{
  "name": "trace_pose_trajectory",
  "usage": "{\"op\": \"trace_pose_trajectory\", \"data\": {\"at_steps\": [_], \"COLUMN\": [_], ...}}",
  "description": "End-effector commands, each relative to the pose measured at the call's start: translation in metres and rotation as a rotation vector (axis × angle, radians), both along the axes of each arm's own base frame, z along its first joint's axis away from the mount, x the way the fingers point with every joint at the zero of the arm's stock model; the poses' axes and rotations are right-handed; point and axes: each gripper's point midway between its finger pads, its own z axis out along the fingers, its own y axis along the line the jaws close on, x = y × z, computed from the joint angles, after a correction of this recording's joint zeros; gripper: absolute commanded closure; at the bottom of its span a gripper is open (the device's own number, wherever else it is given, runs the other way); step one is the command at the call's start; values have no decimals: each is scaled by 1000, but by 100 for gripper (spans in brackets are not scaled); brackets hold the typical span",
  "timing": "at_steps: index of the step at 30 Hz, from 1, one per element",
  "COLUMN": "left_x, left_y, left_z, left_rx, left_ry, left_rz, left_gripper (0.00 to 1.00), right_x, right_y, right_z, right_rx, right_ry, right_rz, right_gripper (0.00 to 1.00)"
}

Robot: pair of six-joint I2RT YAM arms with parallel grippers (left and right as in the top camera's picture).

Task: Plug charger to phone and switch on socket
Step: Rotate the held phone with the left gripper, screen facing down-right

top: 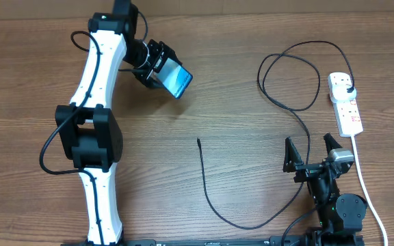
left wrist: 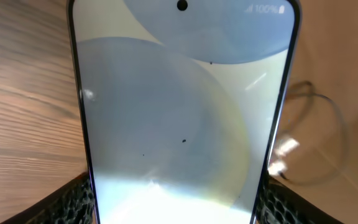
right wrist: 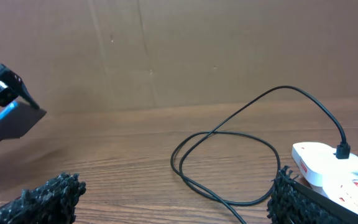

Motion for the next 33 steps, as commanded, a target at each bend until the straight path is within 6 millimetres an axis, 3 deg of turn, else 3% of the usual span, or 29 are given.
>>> {"op": "trace_pose_trajectory", "data": {"at_steps": [1,7,28,33], "left_x": [3,-2,-7,-7], "left_y": [16,25,25,25], "left_z": [-5,-12,-13,-13], "left_rx": [166,266,284,289], "left_ry": [-39,-26,-13,-10], "left_rz": [-12,-21,-29,-28], "left_gripper": [96,96,96,96], "right_x": [0,0,1,0], "right_y": [-1,-1,-4,-2], "right_z": [-2,-2,-2,9], "right_rx": [4,4,3,3], "right_ry": [-1,-1,-2,-47], "right_rz": [-10,-10,-25,-13], "right_gripper": [0,0,0,0]}}
